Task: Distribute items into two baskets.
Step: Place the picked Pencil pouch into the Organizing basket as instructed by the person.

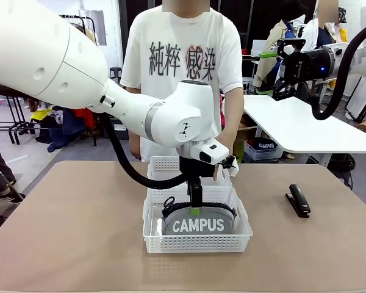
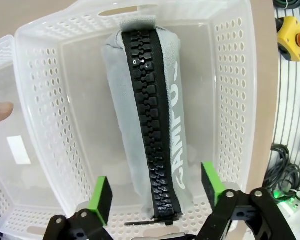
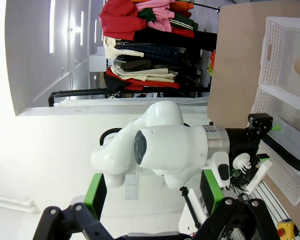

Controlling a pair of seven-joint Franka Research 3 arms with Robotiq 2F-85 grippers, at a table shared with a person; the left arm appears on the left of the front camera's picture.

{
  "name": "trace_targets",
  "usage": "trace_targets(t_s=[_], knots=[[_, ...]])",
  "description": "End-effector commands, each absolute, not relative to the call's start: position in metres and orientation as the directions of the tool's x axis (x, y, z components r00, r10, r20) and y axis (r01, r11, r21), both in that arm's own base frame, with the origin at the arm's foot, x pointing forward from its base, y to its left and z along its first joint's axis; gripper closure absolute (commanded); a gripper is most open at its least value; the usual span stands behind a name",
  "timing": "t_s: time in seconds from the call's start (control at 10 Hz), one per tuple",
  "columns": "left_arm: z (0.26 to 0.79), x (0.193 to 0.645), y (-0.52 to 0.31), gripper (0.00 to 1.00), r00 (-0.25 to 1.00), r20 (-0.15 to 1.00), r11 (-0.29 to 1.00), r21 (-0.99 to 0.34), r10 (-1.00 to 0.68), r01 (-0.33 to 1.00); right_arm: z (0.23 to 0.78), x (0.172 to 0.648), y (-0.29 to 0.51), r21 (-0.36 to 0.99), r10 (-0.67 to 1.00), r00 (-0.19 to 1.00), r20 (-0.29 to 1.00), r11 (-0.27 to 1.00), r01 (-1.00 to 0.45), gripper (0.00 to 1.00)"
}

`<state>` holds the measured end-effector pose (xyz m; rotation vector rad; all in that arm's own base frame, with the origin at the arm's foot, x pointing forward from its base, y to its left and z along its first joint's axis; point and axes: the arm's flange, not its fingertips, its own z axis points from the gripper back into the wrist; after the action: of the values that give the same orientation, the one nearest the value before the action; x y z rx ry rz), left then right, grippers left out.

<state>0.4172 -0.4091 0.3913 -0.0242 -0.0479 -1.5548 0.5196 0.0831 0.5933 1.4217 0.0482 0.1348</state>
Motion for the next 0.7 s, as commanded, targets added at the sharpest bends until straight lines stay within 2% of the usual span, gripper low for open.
trace_targets(t_s=[0.0,0.5,0.6], knots=[[0.399,0.408,-0.399,0.00,0.031,0.055,0.032,0.004,-0.998,0.999,0.596,0.519,0.082,0.985,0.128,0.990,0.052,0.156,-0.072,0.00],[0.414,0.404,-0.393,0.00,0.022,0.055,0.022,0.008,-0.998,1.000,0.596,0.519,0.082,0.985,0.128,0.990,0.052,0.156,-0.072,0.00],[0.415,0.405,-0.394,0.00,0.055,0.061,0.057,0.023,-0.997,0.998,0.596,0.519,0.082,0.985,0.128,0.990,0.052,0.156,-0.072,0.00]])
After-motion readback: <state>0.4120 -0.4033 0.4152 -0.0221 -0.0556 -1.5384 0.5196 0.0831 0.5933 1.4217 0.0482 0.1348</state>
